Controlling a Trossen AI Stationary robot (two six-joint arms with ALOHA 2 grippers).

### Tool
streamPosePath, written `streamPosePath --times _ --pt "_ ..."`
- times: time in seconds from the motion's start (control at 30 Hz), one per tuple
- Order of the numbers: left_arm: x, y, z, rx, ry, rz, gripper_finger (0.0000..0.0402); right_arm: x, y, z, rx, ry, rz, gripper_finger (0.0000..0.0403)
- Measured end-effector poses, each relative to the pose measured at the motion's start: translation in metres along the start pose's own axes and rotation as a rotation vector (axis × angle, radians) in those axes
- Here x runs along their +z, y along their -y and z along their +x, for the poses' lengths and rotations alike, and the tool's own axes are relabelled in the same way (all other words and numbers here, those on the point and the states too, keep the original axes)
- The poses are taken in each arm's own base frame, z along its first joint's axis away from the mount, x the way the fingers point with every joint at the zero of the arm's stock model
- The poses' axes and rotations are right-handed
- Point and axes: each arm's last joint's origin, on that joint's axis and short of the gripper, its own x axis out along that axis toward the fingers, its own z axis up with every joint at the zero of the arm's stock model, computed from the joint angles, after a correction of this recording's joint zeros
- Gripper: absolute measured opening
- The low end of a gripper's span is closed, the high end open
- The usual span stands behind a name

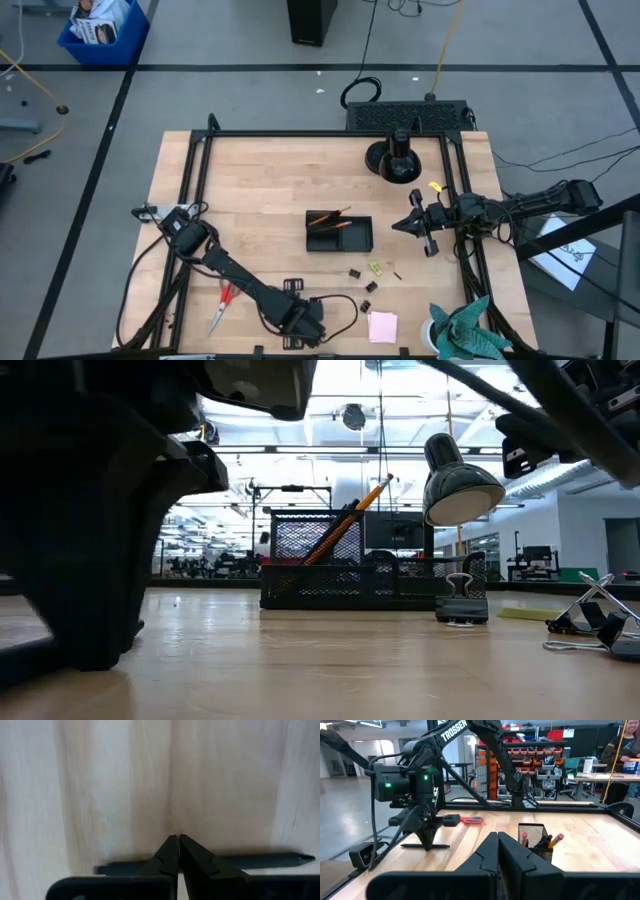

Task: Pick and place office supplies into organizer
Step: Put the black pen into the black desk organizer

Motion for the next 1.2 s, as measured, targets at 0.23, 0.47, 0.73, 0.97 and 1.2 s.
streamPosePath --times 0.23,0.47,0.73,0.97,1.2 --pt "0.016 -0.013 -0.036 0.036 0.2 -0.031 0.0021 0.0 0.0 0.0 -0.004 -0.002 -0.019 0.0004" --pt "0.021 -0.017 -0.077 -0.098 0.313 -0.286 0.0011 0.001 0.0 0.0 -0.004 0.013 -0.028 0.0004" --pt "-0.018 0.006 -0.096 -0.195 0.064 -0.889 0.0002 0.002 0.0 0.0 -0.002 0.017 -0.025 0.0004" --pt "-0.027 0.015 -0.087 -0.127 0.133 -1.211 0.0014 0.003 0.0 0.0 -0.003 0.035 -0.022 0.0004" --pt "-0.002 0.018 -0.064 -0.209 0.284 -1.272 0.0041 0.002 0.0 0.0 -0.003 0.019 -0.007 0.0004"
